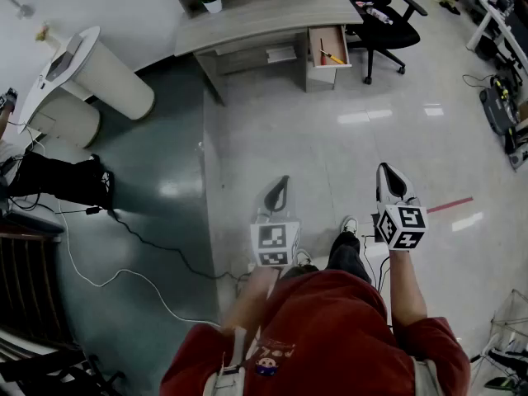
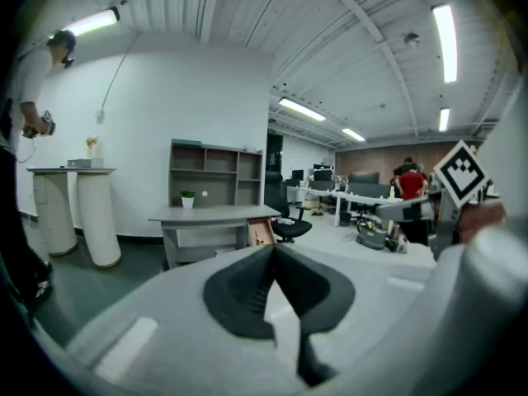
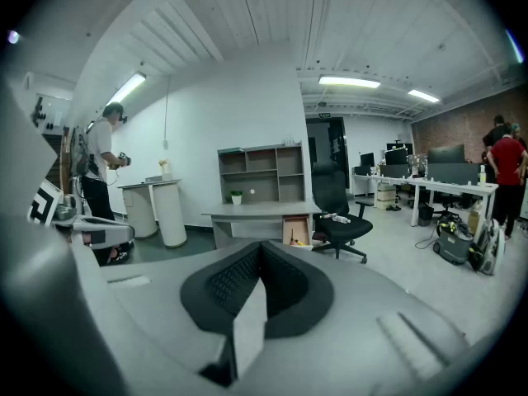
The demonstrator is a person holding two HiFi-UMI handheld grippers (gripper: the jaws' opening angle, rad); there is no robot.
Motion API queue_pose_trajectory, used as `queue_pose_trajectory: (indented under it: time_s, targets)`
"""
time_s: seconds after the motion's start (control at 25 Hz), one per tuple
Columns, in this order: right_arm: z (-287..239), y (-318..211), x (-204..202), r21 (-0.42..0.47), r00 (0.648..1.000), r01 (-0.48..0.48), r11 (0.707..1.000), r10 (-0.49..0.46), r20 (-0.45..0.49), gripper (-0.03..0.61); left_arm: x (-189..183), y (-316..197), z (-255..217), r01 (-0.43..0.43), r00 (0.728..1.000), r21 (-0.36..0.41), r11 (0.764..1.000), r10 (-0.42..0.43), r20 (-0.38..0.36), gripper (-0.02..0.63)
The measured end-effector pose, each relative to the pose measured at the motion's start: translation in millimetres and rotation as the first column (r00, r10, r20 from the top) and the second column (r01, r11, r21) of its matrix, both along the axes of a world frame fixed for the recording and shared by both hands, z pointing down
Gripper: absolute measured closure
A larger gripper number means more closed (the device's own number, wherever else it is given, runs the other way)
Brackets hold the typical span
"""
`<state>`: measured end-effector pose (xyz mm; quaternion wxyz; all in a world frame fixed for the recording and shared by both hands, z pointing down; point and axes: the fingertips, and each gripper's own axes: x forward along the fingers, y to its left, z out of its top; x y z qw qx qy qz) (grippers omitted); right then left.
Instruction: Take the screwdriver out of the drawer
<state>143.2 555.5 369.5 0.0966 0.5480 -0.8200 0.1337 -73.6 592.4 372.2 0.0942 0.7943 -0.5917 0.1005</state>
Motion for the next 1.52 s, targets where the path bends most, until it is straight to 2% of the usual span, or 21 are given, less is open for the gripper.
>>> queue_pose_trajectory:
  time_s: [0.32, 0.8, 0.96, 1.16, 1.52]
  targets:
    - [-5.3, 42.6, -22.8, 0.01, 1.0, -0.026, 1.0, 0.026, -0.008, 0.577, -29.9, 38.5, -4.4, -0.005, 1.0, -0.001, 1.0, 0.005, 0.015, 0.615]
    - [1.3, 55.2, -30.8, -0.02, 0.999, -0.037, 0.999, 0.038, 0.032, 0.577, -30.0, 44.6, -4.9, -0.032, 0.999, -0.006, 0.999, 0.033, 0.021, 0.615]
    - [9.4, 44.4, -28.2, -0.039, 0.999, -0.022, 0.999, 0.024, 0.043, 0.577, -25.7, 36.6, -3.0, -0.026, 0.999, -0.012, 1.0, 0.026, 0.019, 0.615]
    - [17.7, 17.5, -39.0, -0.052, 1.0, 0.008, 0.999, -0.008, 0.003, 0.577, -30.7, 13.7, 0.9, -0.022, 0.999, -0.02, 1.0, 0.023, 0.045, 0.615]
    - [35.9, -39.4, -31.4, -0.082, 1.0, 0.022, 0.996, -0.022, 0.007, 0.577, -19.8, -47.3, 12.7, -0.006, 0.998, -0.034, 0.999, 0.008, 0.059, 0.615]
